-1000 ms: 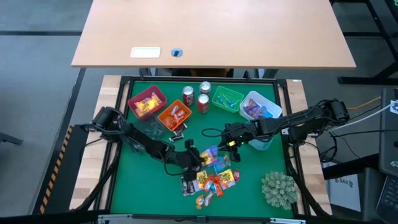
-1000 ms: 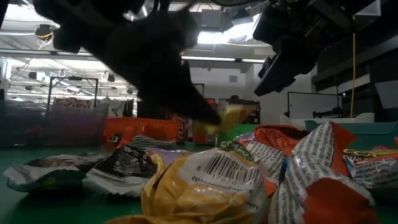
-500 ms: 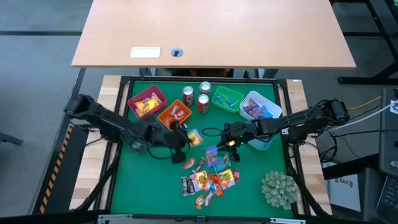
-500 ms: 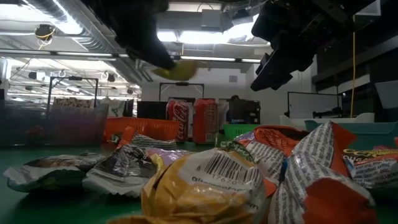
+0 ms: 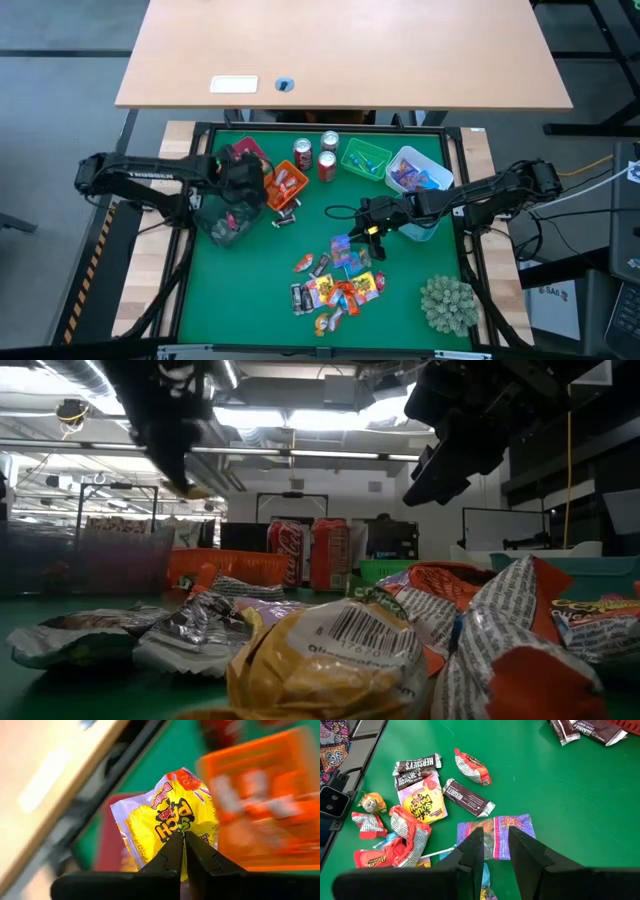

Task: Sort candy
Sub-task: Put the yellow candy into the red bin, then put the violet gummy into the white bin

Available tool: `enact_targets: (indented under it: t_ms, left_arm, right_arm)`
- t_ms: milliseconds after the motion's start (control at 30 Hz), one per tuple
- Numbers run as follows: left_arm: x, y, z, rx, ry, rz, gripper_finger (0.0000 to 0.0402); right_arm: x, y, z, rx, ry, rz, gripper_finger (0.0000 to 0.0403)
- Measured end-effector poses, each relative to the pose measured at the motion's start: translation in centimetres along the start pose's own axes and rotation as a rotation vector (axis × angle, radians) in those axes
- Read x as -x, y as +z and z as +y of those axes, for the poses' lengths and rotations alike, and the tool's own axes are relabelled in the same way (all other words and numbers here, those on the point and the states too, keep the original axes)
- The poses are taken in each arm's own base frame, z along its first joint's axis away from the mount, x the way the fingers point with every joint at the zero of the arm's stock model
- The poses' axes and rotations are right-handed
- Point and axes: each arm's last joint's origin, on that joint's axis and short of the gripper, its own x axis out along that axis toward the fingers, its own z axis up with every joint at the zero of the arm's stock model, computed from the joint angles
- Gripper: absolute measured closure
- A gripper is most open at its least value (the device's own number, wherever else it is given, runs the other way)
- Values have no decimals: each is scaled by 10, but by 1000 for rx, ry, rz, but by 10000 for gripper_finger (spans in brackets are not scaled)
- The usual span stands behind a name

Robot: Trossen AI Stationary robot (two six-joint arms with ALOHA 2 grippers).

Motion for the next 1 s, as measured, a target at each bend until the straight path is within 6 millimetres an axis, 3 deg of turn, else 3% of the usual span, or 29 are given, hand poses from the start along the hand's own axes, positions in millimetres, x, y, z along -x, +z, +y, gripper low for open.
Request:
enact_targets:
  t_ms: [167, 433, 800, 1000]
  left_arm:
    - [-16, 1, 23, 51, 145, 75, 400]
    - [-30, 4, 43, 141, 168, 147, 368]
    - [-34, 5, 48, 166, 155, 162, 298]
    - [-34, 7, 48, 176, 152, 147, 295]
  right_arm:
    - [0, 0, 0, 0, 1, -3, 316]
    - [0, 0, 0, 1, 1, -3, 316]
    - [0, 0, 0, 1, 1, -3, 310]
    - [0, 5, 1, 8, 9, -47, 264]
